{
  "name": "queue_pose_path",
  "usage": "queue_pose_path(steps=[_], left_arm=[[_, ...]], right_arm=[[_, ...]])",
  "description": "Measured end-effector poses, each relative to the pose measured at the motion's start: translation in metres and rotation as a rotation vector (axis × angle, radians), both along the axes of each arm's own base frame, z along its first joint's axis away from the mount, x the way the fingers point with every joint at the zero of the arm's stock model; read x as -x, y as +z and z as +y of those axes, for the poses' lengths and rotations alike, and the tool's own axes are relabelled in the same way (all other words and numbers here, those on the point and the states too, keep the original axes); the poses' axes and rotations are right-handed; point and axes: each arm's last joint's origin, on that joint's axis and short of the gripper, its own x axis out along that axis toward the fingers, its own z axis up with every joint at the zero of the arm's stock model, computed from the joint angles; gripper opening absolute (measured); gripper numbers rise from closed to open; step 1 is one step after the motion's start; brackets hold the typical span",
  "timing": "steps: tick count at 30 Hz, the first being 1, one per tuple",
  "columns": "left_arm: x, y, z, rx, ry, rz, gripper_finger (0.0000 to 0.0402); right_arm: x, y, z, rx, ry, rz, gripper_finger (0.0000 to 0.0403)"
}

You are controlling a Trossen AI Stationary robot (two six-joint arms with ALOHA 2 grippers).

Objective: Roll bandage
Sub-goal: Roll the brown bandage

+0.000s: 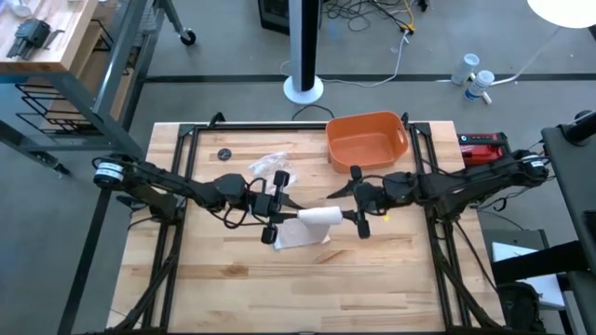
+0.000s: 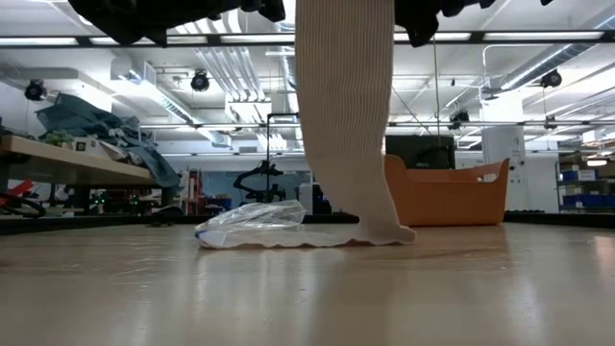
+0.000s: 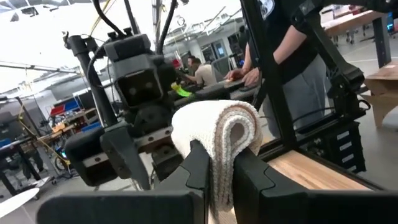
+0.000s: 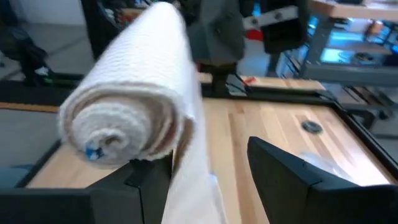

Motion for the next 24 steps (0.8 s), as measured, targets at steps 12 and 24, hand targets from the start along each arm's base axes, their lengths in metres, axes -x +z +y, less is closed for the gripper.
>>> queue_pose_path(steps=[12,24], left_arm=[[0.002,0.001,0.001,-0.028,0.032,0.026,0.0025],[0.003,0.002,0.001,-0.053,0.046,0.021,0.0025]], right_arm=[[0.009,0.004,0.005,-0.023,-0.020,0.007,0.0192],[0.030,0.015,0.003,0.027,-0.089,0.004,0.0188]])
